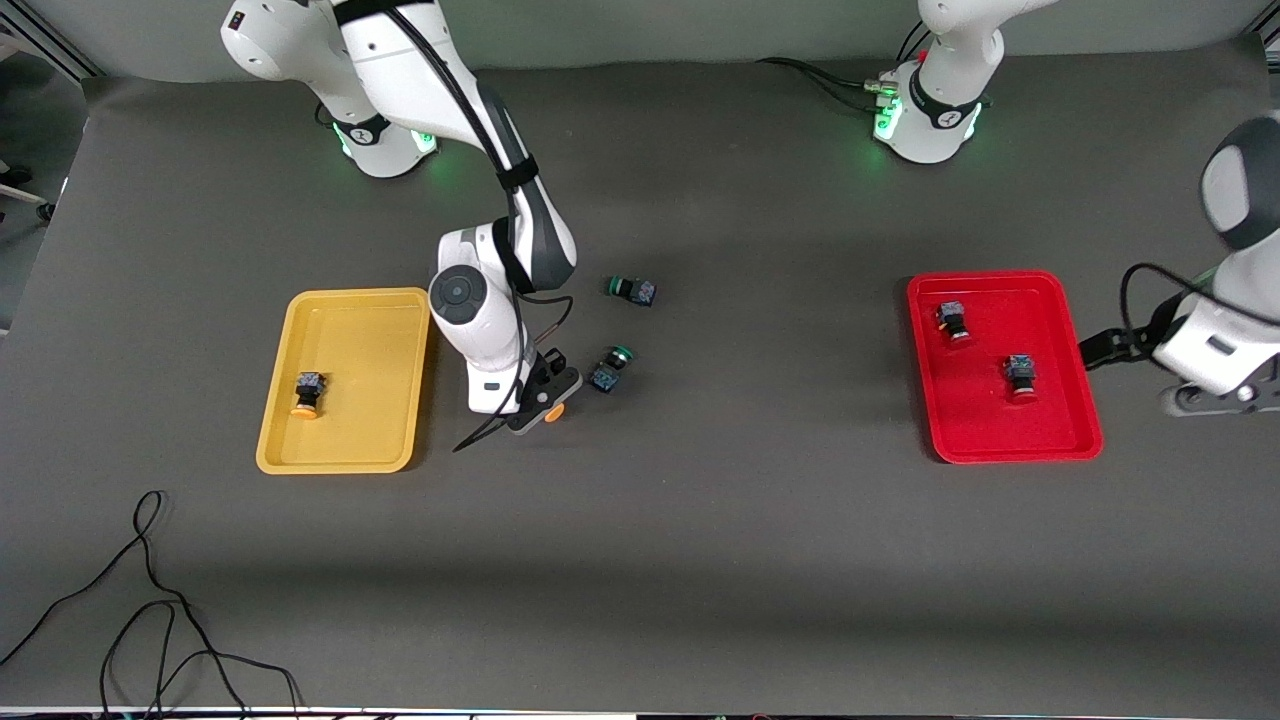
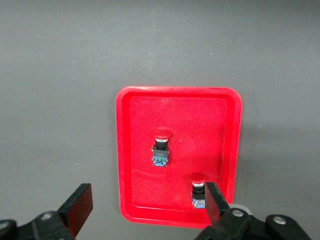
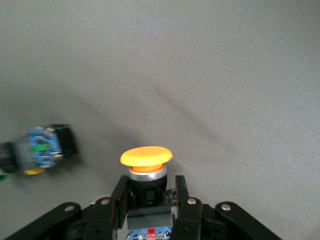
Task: Place red and yellow buttons in trays
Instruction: 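Carry the yellow button into the yellow tray and open the right gripper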
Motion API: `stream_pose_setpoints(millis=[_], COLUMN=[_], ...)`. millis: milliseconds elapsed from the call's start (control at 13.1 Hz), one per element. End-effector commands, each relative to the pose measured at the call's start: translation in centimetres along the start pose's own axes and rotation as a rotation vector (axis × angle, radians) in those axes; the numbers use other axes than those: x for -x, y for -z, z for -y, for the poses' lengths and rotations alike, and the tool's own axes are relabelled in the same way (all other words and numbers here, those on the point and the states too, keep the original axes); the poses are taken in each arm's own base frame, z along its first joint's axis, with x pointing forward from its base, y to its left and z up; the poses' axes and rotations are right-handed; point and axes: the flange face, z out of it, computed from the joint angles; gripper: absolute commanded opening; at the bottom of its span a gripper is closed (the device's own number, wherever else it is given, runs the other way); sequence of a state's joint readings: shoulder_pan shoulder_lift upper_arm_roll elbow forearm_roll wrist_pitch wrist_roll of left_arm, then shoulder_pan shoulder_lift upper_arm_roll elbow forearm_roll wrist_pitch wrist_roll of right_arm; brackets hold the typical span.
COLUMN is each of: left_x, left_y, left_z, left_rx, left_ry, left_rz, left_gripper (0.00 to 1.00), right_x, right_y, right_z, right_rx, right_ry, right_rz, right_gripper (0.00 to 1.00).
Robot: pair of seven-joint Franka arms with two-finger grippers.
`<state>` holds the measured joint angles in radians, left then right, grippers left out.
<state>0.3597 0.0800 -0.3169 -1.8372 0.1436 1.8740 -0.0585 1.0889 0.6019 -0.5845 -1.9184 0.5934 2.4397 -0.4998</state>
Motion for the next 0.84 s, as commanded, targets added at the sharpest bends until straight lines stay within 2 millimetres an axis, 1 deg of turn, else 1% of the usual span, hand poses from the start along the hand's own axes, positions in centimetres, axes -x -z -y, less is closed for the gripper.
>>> stream_pose_setpoints(millis=[0, 76, 152, 228, 304, 380, 457, 533, 609, 685, 761], left_x=[2.0, 2.6, 3.4, 3.9, 4.4, 4.4, 4.4, 4.1, 4.0, 3.8, 3.6], left_y=[3.1, 4.2, 5.6, 6.3, 7.1, 7.5, 7.9, 7.8, 7.8, 8.0, 8.4], left_z=[-0.6, -1.1, -1.4, -2.6, -4.4, -4.0, -4.3, -3.6, -3.0, -3.0, -2.8], left_rx=[0.022, 0.054, 0.057, 0.056, 0.051, 0.055, 0.062, 0.063, 0.063, 0.06, 0.059], left_ry=[0.006, 0.013, 0.014, -0.006, -0.04, -0.033, -0.042, -0.037, -0.028, -0.035, -0.032], left_rz=[0.007, 0.005, 0.003, 0.008, 0.002, -0.005, -0.012, -0.012, -0.013, -0.018, -0.024], left_gripper=[1.0, 1.0, 1.0, 1.0, 1.0, 1.0, 1.0, 1.0, 1.0, 1.0, 1.0], right_x=[-0.8, -0.8, -0.5, 0.3, 1.3, 2.5, 4.2, 6.1, 8.0, 9.7, 11.3], right_y=[8.4, 10.9, 13.0, 14.3, 15.7, 16.6, 17.6, 17.5, 16.7, 16.0, 14.8], right_z=[-1.9, -3.6, -5.2, -7.0, -9.0, -11.4, -14.5, -16.9, -18.6, -20.2, -21.5], right_rx=[-0.1, -0.088, -0.081, -0.076, -0.066, -0.055, -0.047, -0.048, -0.049, -0.043, -0.037], right_ry=[-0.171, -0.234, -0.292, -0.352, -0.412, -0.461, -0.506, -0.539, -0.568, -0.6, -0.605], right_rz=[0.038, 0.055, 0.081, 0.113, 0.132, 0.144, 0.156, 0.183, 0.206, 0.223, 0.235], right_gripper=[0.05, 0.05, 0.05, 0.05, 0.05, 0.05, 0.05, 0.05, 0.05, 0.05, 0.05])
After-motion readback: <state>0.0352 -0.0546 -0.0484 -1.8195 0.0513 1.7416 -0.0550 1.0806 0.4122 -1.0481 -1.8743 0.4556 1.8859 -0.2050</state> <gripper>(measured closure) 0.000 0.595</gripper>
